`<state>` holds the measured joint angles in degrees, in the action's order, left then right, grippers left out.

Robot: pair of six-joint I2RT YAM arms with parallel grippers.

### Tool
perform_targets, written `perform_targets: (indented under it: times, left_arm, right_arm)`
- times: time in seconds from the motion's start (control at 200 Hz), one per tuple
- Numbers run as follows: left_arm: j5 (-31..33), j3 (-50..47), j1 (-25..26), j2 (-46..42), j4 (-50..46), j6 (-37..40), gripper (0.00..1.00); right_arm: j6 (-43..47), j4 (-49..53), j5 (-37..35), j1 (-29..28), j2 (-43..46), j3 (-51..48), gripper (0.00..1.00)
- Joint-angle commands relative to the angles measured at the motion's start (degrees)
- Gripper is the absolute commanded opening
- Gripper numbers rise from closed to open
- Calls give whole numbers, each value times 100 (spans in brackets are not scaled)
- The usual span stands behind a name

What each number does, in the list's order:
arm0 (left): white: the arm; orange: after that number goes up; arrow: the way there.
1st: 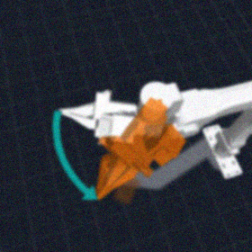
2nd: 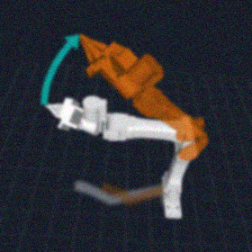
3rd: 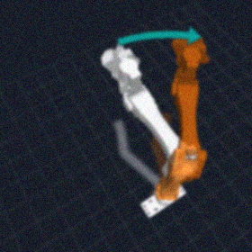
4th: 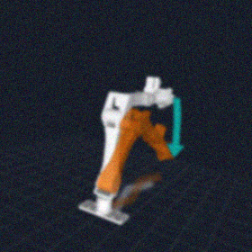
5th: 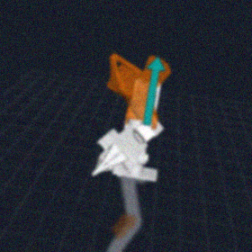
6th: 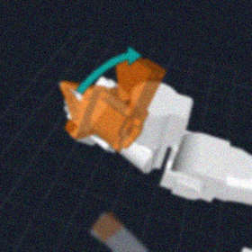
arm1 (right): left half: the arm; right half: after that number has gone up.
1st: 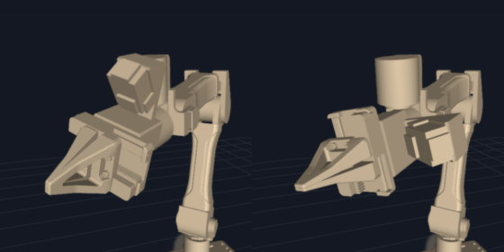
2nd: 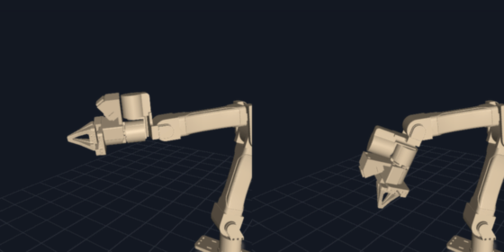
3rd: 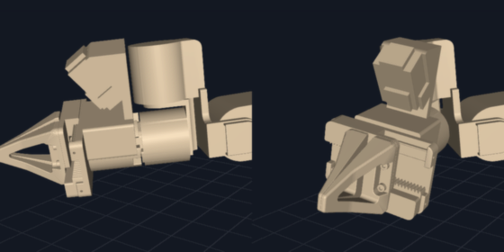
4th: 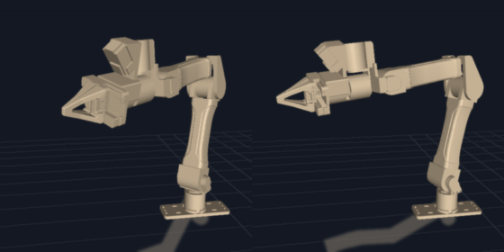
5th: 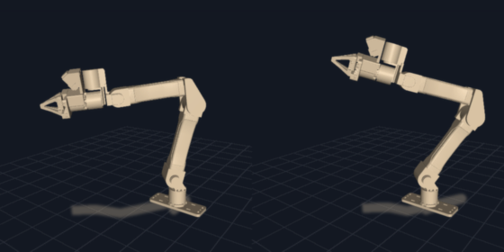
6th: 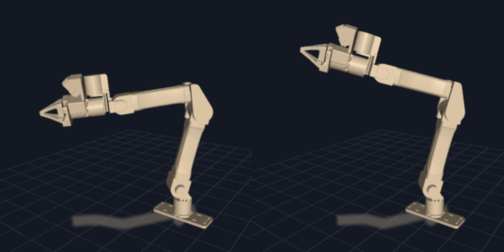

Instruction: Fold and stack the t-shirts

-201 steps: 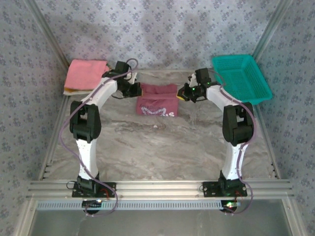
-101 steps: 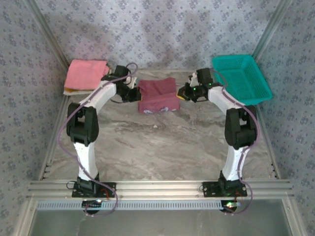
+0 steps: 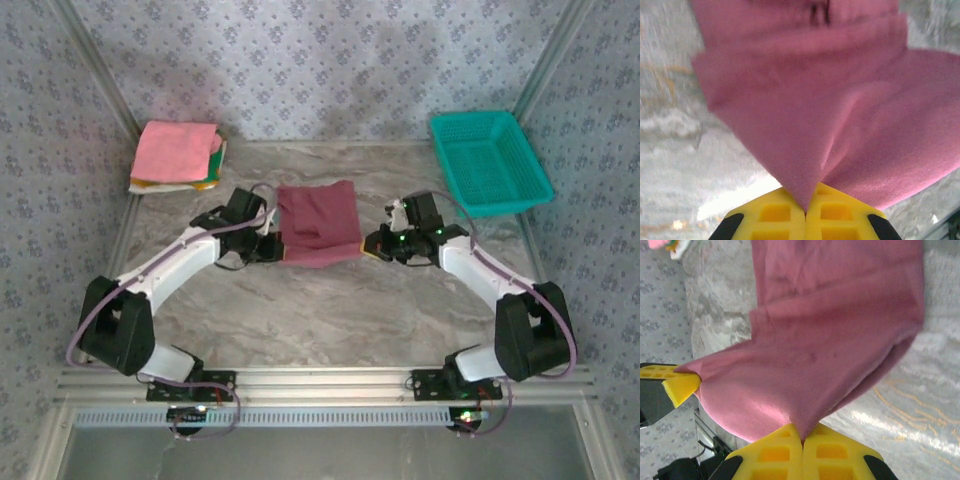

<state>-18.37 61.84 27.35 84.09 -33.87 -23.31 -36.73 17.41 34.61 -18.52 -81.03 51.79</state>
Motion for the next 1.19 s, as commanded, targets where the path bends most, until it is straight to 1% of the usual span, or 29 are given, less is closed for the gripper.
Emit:
perform_targets:
  times: [0.0, 0.07, 0.18, 0.27, 0.28, 0.38, 0.505, 0.67, 0.824, 0.839, 0.949, 1.029, 1.114, 1.124, 1.134, 1.144, 1.174, 1.189]
  left_arm:
    - [107, 738, -163, 544, 6, 406, 0]
    - [-31, 844, -246, 708, 85, 471, 0]
    - [-93, 994, -485, 696, 218, 481, 0]
    - [-168, 1430, -556, 832, 102, 617, 0]
    - [-160, 1489, -556, 860, 85, 644, 0]
    - [-176, 1973, -628, 1279, -48, 839, 0]
    - [-420, 2462, -850, 1778, -84, 887, 0]
    - [-429, 3247, -1058, 2453, -235, 1053, 0]
    - [-396, 4060, -1166, 3092, -472, 1182, 0]
    - [-384, 4122, -1170, 3141, -610, 1195, 0]
    - [-351, 4406, -1232, 3440, -736, 1241, 0]
    - [-327, 4564, -1266, 3628, -781, 1274, 0]
    - [-232, 4737, -1334, 3824, -727, 1251, 0]
    - [-210, 4775, -1343, 3851, -709, 1244, 2]
    - [-182, 4804, -1359, 3882, -691, 1235, 8]
    - [-146, 4846, -1367, 3914, -667, 1222, 13]
    - [-28, 4956, -1408, 4025, -632, 1177, 33]
    - [50, 5182, -1427, 4096, -632, 1157, 40]
  right_arm:
    - [288, 23, -95, 86, -401, 614, 0]
    - [293, -104, -78, 110, -664, 719, 0]
    - [218, -137, 63, 244, -976, 1076, 0]
    - [374, 173, -25, 278, -1187, 1602, 0]
    - [401, 196, -18, 285, -1222, 1794, 0]
    - [576, 478, 89, 368, -1734, 2526, 0]
    - [559, 597, 137, 513, -2347, 3199, 0]
    - [510, 721, 186, 591, -3125, 4094, 0]
    - [440, 804, 116, 656, -3665, 4691, 0]
    - [443, 824, 121, 664, -3713, 4743, 0]
    - [415, 868, 112, 701, -4051, 5096, 0]
    - [250, 697, 23, 706, -4254, 5294, 0]
    - [114, 618, 71, 697, -4619, 5732, 0]
    - [109, 607, 72, 699, -4675, 5793, 0]
    - [5, 591, 72, 700, -4733, 5861, 0]
    - [-48, 573, 72, 696, -4787, 5924, 2]
    - [-200, 524, 71, 701, -4963, 6139, 14]
    - [-286, 497, 83, 714, -5059, 6243, 20]
